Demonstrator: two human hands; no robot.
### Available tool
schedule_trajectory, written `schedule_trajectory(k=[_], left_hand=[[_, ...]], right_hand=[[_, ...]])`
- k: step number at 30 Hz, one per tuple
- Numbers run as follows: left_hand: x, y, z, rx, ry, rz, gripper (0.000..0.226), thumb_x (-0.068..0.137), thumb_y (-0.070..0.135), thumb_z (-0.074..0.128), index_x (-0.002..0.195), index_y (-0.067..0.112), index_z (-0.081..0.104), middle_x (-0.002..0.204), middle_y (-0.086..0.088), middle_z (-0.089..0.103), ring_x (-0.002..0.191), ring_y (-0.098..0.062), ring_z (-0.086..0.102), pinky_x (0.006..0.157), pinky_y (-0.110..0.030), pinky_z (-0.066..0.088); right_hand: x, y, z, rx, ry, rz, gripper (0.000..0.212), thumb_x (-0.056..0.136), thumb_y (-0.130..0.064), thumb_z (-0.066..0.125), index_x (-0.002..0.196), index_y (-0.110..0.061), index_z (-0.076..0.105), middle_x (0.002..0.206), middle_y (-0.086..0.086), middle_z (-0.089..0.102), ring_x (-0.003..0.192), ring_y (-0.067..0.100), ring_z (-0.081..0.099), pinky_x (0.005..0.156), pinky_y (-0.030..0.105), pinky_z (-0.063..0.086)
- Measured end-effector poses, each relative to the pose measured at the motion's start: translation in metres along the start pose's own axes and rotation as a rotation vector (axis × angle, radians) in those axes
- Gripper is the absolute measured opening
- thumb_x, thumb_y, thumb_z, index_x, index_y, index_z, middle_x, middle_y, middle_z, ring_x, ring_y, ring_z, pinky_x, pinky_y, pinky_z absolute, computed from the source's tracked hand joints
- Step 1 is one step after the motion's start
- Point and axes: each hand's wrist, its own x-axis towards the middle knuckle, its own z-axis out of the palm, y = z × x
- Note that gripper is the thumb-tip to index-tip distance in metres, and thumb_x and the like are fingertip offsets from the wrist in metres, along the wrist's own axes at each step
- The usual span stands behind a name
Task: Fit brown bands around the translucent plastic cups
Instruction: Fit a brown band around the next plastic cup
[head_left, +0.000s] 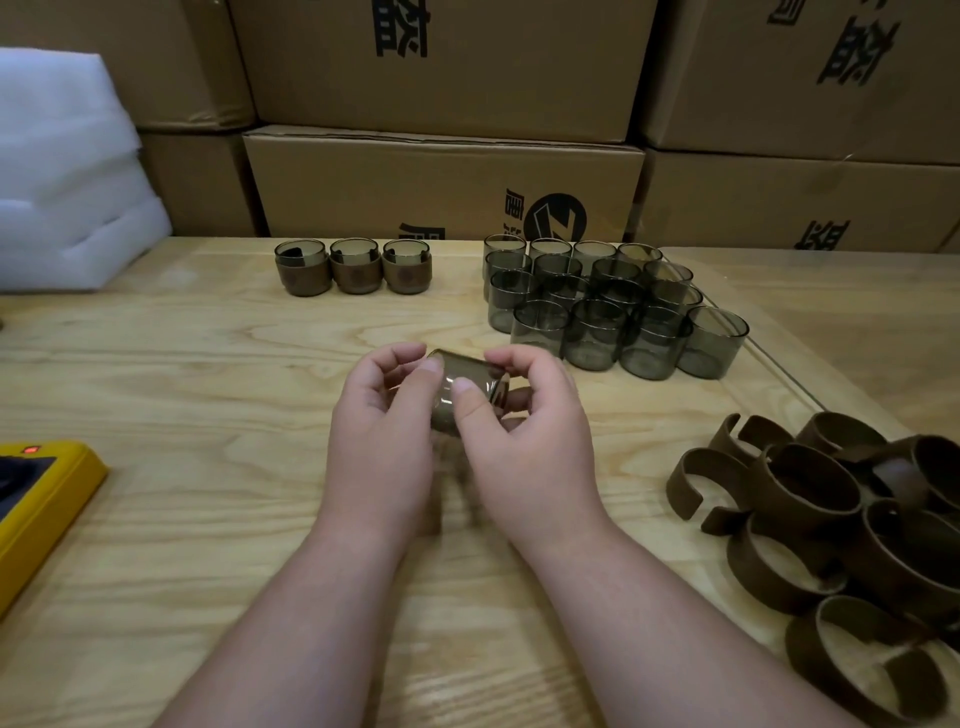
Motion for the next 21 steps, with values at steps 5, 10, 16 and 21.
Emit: schedule_trajectory(k=[5,10,16,21], left_hand=[[0.0006,-0.0038,0.0009,0.045,-0.044,0.016,0.016,0.091,0.026,0.065,0.086,0.032,0.079,0.075,0.010,0.073,0.066,-0.004,0.063,0.064,-0.027,0.048],[-0.0001,-0.0034,0.0002,0.048,-0.095,0.058,0.030,0.095,0.014,0.055,0.078,0.028,0.075,0.061,0.011,0.064,0.048,-0.002,0.048,0.048,-0.017,0.040],[-0.0025,-0.0020,-0.0009,0.040,-0.129,0.094,0.040,0.092,0.006,0.050,0.060,0.025,0.064,0.051,0.014,0.051,0.046,0.001,0.044,0.043,-0.013,0.038],[-0.0029,-0.0009,-0.0018,0.090,-0.150,0.098,0.024,0.079,0.026,0.053,0.056,0.026,0.059,0.056,0.011,0.046,0.051,-0.002,0.040,0.046,-0.014,0.035]], right_hand=[[0.0011,0.0021,-0.0016,-0.006,0.030,-0.012,0.031,0.078,-0.034,0.074,0.103,-0.037,0.057,0.114,-0.020,0.053,0.100,-0.001,0.060,0.076,0.018,0.054],[0.0020,0.0031,-0.0022,-0.037,0.039,0.034,0.029,0.077,-0.044,0.073,0.094,-0.039,0.051,0.107,-0.009,0.059,0.089,0.011,0.064,0.074,0.027,0.054],[0.0044,0.0054,-0.0034,-0.021,0.008,0.095,0.037,0.075,-0.058,0.073,0.097,-0.038,0.051,0.096,-0.014,0.062,0.077,-0.001,0.056,0.065,0.011,0.045],[0.0063,0.0050,-0.0042,0.065,-0.003,0.104,0.031,0.081,-0.057,0.068,0.095,-0.031,0.058,0.084,-0.025,0.063,0.063,-0.004,0.055,0.060,0.013,0.046]])
